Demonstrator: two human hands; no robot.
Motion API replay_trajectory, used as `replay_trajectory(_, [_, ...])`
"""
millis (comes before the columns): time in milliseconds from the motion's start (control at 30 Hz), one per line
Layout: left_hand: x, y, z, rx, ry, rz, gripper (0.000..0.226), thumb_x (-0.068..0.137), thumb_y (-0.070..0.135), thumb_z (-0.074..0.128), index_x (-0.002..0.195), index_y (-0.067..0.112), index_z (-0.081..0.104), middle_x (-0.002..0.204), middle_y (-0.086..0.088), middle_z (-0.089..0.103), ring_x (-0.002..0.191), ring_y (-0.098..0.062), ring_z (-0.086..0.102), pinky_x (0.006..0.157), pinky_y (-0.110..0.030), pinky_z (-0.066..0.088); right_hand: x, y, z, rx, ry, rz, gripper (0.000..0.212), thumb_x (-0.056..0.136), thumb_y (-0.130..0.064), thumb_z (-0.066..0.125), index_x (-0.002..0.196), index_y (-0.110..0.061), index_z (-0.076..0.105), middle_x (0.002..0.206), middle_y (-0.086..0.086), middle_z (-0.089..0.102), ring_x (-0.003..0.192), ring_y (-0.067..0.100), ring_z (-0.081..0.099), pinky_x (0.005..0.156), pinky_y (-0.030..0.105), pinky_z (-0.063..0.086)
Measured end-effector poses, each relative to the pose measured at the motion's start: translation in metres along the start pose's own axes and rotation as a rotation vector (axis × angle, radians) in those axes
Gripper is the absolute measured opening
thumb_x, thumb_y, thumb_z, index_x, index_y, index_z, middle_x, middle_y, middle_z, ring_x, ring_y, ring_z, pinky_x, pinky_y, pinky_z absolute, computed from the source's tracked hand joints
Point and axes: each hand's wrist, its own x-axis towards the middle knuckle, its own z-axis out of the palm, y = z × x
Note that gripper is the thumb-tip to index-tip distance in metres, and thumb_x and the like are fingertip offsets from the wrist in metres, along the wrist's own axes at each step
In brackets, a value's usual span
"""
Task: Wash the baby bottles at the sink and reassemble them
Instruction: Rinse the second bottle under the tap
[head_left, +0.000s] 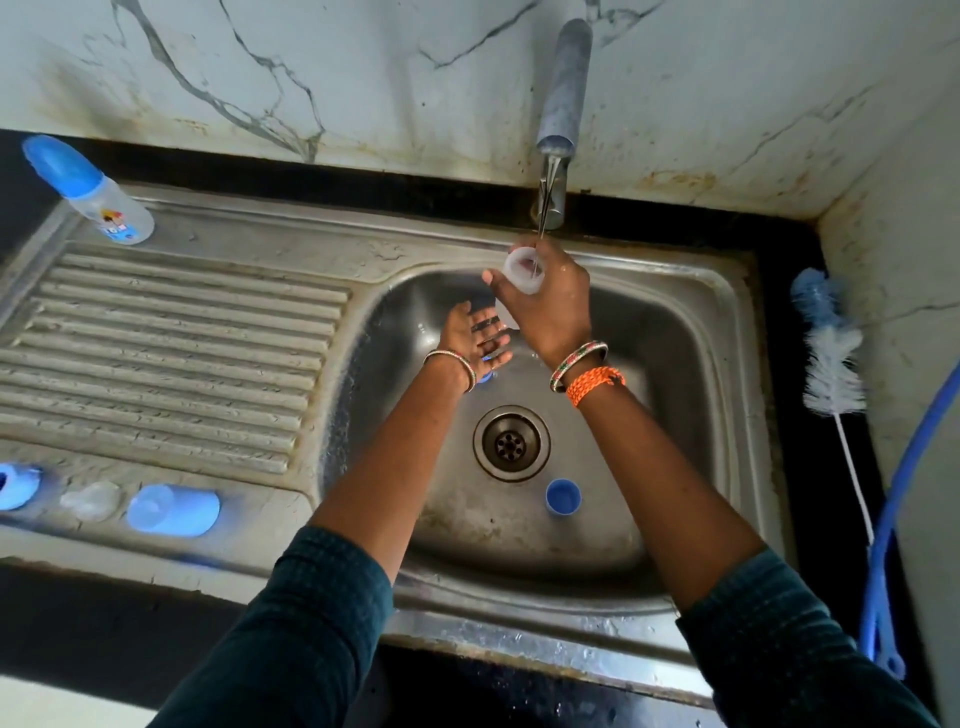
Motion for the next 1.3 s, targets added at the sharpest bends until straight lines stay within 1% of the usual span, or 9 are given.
replay_trajectory(200, [-0.003,0.002,-0.017,0.098,0.086,0.087,0.034,0.098,0.025,0.034,0.120,0.011,0.056,0.117,-0.010,0.061,0.098,-0.023,0.053,0.081,-0.037,0.044,-0.012,0.016,0.012,0.003,-0.026,0.071,0.030,0.079,-0.022,0.076,0.097,-0.004,0.062,0.094,0.008,0.067,0.084,0.015,0.058,0.071,0.010,0.038])
replay_trajectory(367, [-0.008,0.029,-0.002,0.311,0.216,0.743,0.010,0.095,0.011,0.054,0.099,0.008,0.063,0.088,-0.005,0.063,0.082,-0.017,0.056,0.074,-0.035,0.048,-0.009,0.026,0.012,-0.026,-0.053,0.170,0.033,0.078,-0.027,0.077,0.097,-0.005,0.062,0.091,0.005,0.067,0.078,0.013,0.056,0.068,0.008,0.036])
replay_trajectory(500, [-0.008,0.065,0.036,0.708,0.111,0.910,0.030,0.091,0.020,0.063,0.113,-0.001,0.066,0.101,-0.019,0.070,0.096,-0.026,0.067,0.081,-0.031,0.053,-0.006,0.025,0.010,-0.027,-0.076,0.194,0.035,0.078,-0.028,0.076,0.101,-0.006,0.062,0.097,0.008,0.068,0.086,0.019,0.060,0.077,0.023,0.045])
replay_trajectory(600, [-0.003,0.076,0.064,0.824,0.090,1.057,0.024,0.082,0.013,0.073,0.091,-0.009,0.071,0.081,-0.006,0.073,0.078,0.007,0.065,0.062,-0.010,0.041,-0.004,0.026,0.009,0.007,-0.050,0.216,0.033,0.076,-0.025,0.077,0.100,-0.006,0.063,0.096,0.008,0.069,0.086,0.019,0.061,0.075,0.024,0.047])
replay_trajectory(667, [0.004,0.078,0.075,0.830,0.094,1.088,0.020,0.078,0.009,0.075,0.076,-0.010,0.070,0.054,0.002,0.065,0.048,0.019,0.047,0.050,-0.005,0.036,-0.003,0.025,0.009,0.016,-0.047,0.225,0.032,0.076,-0.025,0.077,0.099,-0.007,0.063,0.096,0.008,0.069,0.085,0.019,0.062,0.076,0.026,0.049])
replay_trajectory(733, [0.008,0.081,0.078,0.863,0.148,1.061,0.019,0.082,0.013,0.071,0.075,-0.005,0.073,0.063,-0.011,0.070,0.051,0.009,0.050,0.052,-0.010,0.043,-0.002,0.025,0.010,0.021,-0.042,0.210,0.031,0.075,-0.026,0.078,0.097,-0.009,0.064,0.095,0.006,0.070,0.082,0.017,0.061,0.074,0.024,0.046])
replay_trajectory(833, [0.013,0.086,0.080,1.007,0.168,1.052,0.025,0.086,0.017,0.065,0.070,-0.001,0.072,0.062,-0.007,0.066,0.054,-0.007,0.053,0.047,-0.005,0.031,-0.003,0.024,0.012,0.021,-0.039,0.207,0.030,0.075,-0.027,0.078,0.095,-0.011,0.063,0.091,0.001,0.068,0.080,0.014,0.059,0.074,0.024,0.046])
replay_trajectory(1233, [0.020,0.090,0.080,1.067,0.190,1.064,0.047,0.085,0.016,0.066,0.043,0.017,0.044,0.043,0.005,0.041,0.042,0.003,0.032,0.039,-0.008,0.025,-0.005,0.025,0.014,-0.006,-0.056,0.244,0.040,0.077,-0.032,0.076,0.104,-0.005,0.063,0.099,0.009,0.069,0.092,0.025,0.063,0.086,0.034,0.049])
replay_trajectory(1300, [0.018,0.088,0.079,1.012,0.183,1.036,0.036,0.085,0.014,0.066,0.051,0.004,0.059,0.045,0.008,0.046,0.044,-0.001,0.041,0.041,-0.006,0.027,-0.005,0.026,0.014,-0.018,-0.058,0.243,0.040,0.078,-0.033,0.076,0.104,-0.005,0.063,0.099,0.008,0.070,0.092,0.024,0.063,0.084,0.032,0.048])
